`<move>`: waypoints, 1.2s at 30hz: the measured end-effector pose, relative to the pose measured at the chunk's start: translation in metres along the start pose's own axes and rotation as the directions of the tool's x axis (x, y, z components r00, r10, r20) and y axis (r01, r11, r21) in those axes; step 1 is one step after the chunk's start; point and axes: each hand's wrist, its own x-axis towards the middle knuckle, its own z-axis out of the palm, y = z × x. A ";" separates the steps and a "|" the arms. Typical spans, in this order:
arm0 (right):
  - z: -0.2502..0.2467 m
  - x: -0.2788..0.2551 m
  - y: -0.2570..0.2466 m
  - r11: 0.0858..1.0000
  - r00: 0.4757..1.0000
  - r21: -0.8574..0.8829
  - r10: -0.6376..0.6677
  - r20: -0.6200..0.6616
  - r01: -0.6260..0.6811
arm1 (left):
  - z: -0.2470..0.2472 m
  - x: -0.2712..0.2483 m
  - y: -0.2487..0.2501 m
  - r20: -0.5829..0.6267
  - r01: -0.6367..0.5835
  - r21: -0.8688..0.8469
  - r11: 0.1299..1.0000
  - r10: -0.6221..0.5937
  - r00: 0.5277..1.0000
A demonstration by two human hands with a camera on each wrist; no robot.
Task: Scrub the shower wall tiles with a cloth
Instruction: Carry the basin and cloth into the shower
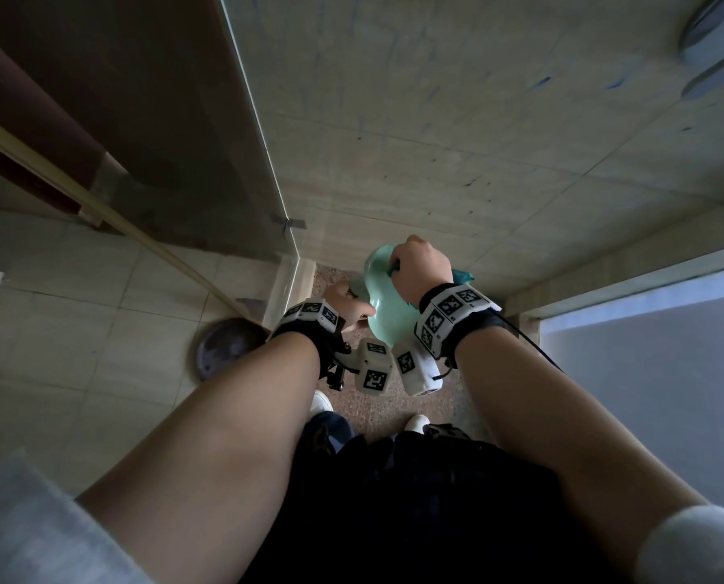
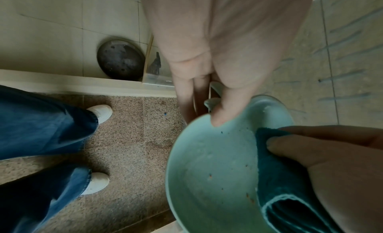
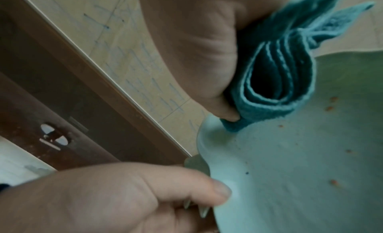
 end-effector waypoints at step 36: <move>0.172 0.156 0.145 0.968 0.994 0.230 -0.092 -0.058 0.103 | 0.035 0.234 -0.166 -0.268 0.230 -0.345 0.910 -0.330 0.905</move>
